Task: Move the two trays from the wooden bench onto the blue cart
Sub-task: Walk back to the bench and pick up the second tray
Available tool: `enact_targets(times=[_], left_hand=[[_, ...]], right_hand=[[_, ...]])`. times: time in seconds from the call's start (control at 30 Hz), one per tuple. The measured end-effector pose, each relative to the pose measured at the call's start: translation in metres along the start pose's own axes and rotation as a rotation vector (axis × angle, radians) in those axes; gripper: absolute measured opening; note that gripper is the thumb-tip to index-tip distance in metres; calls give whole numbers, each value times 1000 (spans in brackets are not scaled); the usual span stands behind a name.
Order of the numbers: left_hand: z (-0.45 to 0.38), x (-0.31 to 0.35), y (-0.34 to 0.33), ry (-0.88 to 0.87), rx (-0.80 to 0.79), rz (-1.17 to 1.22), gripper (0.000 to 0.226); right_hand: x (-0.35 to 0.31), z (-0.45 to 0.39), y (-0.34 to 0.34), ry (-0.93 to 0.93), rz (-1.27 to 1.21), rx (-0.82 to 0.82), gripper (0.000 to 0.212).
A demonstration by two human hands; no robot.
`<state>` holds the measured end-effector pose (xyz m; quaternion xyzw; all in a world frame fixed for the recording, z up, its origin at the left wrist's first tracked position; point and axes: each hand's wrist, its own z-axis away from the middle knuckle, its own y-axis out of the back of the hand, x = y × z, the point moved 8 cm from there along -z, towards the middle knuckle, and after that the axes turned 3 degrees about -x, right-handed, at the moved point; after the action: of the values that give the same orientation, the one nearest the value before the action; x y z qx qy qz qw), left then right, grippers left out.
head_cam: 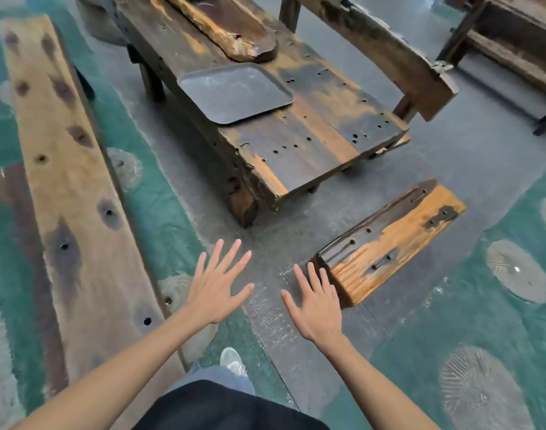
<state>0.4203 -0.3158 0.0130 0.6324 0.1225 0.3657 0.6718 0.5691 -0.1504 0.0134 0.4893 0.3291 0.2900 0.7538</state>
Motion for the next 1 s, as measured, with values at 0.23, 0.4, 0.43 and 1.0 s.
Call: enact_targets(times=[0.23, 0.4, 0.43, 1.0], left_hand=[[-74, -46, 47, 108, 48, -10, 72], [-126, -97, 66, 210, 47, 5, 73], [-139, -107, 69, 223, 44, 0, 73], [-453, -240, 169, 138, 40, 196, 75]], right_hand=[[-38, -108, 41, 69, -35, 43, 72], [-74, -188, 51, 183, -23, 8, 71], [-80, -208, 52, 199, -19, -3, 71], [-148, -530, 87, 133, -364, -233, 68]])
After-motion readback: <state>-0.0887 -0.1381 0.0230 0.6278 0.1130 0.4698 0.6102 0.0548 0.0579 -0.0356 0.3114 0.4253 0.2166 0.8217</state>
